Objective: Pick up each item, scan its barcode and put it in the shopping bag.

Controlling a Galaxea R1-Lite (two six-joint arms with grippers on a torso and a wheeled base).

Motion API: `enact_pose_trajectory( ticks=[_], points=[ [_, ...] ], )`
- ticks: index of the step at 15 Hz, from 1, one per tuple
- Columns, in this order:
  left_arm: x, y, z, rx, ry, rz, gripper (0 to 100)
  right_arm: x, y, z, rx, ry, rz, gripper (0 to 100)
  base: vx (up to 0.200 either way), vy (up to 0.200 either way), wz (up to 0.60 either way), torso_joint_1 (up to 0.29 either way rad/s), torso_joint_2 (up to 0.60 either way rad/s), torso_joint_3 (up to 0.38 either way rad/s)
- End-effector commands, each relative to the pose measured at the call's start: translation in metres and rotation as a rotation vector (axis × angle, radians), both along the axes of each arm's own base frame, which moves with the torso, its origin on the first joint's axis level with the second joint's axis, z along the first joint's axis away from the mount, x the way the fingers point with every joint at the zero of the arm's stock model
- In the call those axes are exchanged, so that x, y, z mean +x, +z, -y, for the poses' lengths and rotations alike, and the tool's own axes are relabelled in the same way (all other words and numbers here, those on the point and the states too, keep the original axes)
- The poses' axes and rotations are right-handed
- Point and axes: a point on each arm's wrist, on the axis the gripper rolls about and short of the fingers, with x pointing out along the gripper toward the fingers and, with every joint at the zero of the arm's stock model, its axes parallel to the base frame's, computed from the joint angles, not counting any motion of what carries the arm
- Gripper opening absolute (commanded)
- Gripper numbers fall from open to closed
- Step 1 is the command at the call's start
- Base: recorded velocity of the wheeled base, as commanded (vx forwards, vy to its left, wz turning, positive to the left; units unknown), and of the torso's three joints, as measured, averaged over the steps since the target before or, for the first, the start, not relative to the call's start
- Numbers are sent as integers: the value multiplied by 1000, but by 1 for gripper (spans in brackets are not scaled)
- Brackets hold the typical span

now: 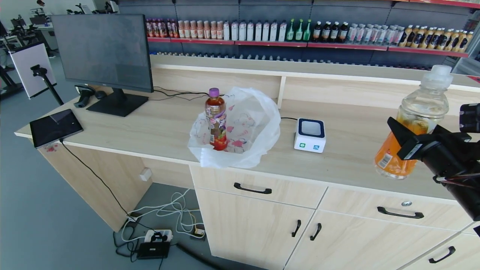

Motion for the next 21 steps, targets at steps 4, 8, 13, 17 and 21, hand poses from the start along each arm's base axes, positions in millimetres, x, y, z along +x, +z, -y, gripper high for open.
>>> enact_pose_trajectory(
  ticks=[4,8,13,17,21],
  points=[
    [0,0,0,-3,0,0,100,2,-2,0,-2,-1,-7,0,200,0,0,12,5,1],
    [0,0,0,-3,0,0,100,7,-4,-3,-2,10,-15,0,0,0,0,0,0,0],
    [0,0,0,-3,0,0,100,37,-4,-25,-1,77,7,0,0,0,0,0,0,0],
    [0,0,0,-3,0,0,100,64,11,-31,0,84,95,0,0,0,0,0,0,0],
    [0,0,0,-3,0,0,100,71,-3,-37,-166,288,78,0,0,0,0,0,0,0]
  ],
)
